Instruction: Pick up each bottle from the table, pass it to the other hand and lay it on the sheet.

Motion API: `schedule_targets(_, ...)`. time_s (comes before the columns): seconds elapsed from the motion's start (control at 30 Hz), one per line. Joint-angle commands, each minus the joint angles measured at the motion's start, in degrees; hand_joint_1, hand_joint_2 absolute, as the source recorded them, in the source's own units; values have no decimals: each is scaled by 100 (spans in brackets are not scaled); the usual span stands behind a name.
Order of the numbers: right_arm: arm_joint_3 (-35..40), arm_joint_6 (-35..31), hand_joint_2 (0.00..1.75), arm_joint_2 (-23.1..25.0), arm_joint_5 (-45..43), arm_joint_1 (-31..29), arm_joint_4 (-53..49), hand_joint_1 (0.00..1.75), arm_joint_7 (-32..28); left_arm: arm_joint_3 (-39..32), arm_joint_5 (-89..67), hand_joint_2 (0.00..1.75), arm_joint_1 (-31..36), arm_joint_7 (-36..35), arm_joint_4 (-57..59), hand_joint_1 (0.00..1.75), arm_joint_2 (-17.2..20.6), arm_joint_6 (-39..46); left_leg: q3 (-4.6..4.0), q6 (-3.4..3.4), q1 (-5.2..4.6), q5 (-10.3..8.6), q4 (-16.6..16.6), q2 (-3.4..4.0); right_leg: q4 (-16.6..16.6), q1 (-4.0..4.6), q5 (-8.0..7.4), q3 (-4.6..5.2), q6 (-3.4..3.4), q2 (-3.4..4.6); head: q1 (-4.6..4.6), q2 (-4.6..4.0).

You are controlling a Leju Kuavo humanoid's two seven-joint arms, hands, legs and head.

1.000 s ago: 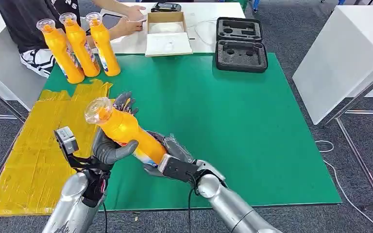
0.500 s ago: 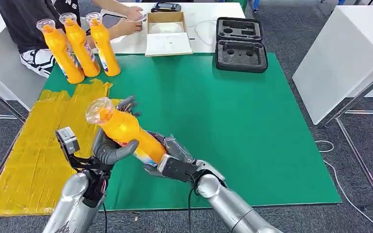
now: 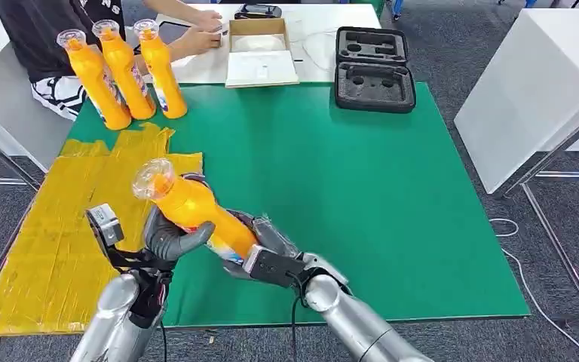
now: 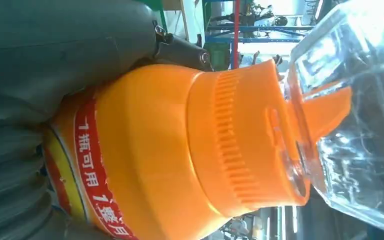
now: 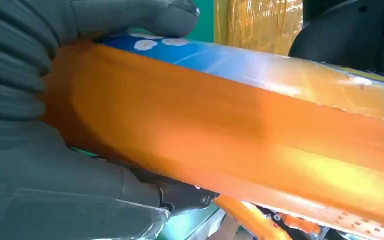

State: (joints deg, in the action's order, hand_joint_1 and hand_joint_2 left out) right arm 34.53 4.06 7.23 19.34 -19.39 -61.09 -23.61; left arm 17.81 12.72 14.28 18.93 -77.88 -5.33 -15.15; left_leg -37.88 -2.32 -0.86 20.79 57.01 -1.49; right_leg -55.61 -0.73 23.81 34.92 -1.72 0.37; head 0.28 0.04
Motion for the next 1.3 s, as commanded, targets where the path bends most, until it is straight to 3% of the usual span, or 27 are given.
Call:
schedule_targets(0.03,124,-137,175,-281,-46,151,-279,175,46,88,-11,175,219,-59,76,175,45,23,33,20,9,21,9,2,0,11,21,-41,8,-12,2,0)
schedule_targets(0.73,10,-181,175,-331,-121,205,-404,175,59,104,-3,175,294,-67,169,175,43,52,29,19,8,16,6,4,1,9,15,-33,8,-10,0,0)
schedule_targets(0.77,-48,-180,175,-319,-195,236,-439,108,35,101,-21,175,297,-56,172,175,45,58,22,15,7,11,4,2,2,7,11,-24,6,-9,2,0)
schedule_targets(0.8,-137,-109,175,-320,-353,264,-474,0,13,97,-50,175,309,-41,172,175,46,68,32,20,9,17,7,5,1,10,16,-35,8,-10,0,0)
schedule_targets(0.87,-248,323,175,-481,-716,294,-645,0,9,66,-122,175,369,-22,203,175,42,87,17,12,5,7,1,-1,4,6,8,-19,5,-11,2,0)
schedule_targets(1.1,-635,615,175,-870,-1037,348,-1283,0,-73,-151,-237,175,498,38,265,175,142,241,13,12,3,7,3,2,1,4,7,-16,4,-8,0,0)
schedule_targets(1.13,-724,751,175,-908,-1201,382,-1414,0,-43,-186,-285,175,550,39,293,175,139,282,43,26,10,29,19,10,-7,12,27,-51,10,-10,0,0)
schedule_targets(1.17,-756,805,0,-925,-1263,400,-1462,0,-17,-197,-340,175,579,36,306,175,143,326,14,13,4,8,5,-1,0,4,8,-19,4,-11,2,0)
schedule_targets(1.2,-981,1218,0,-1079,-1741,612,-1780,0,70,-285,-741,175,715,50,421,175,187,706,26,20,7,16,11,0,-3,7,16,-32,7,-14,2,0)
schedule_targets(1.3,-1330,1420,0,-1165,-1765,924,-2171,0,112,-506,-1062,175,779,116,469,175,243,834,36,22,9,17,11,-20,-2,10,25,-48,9,-37,0,0)
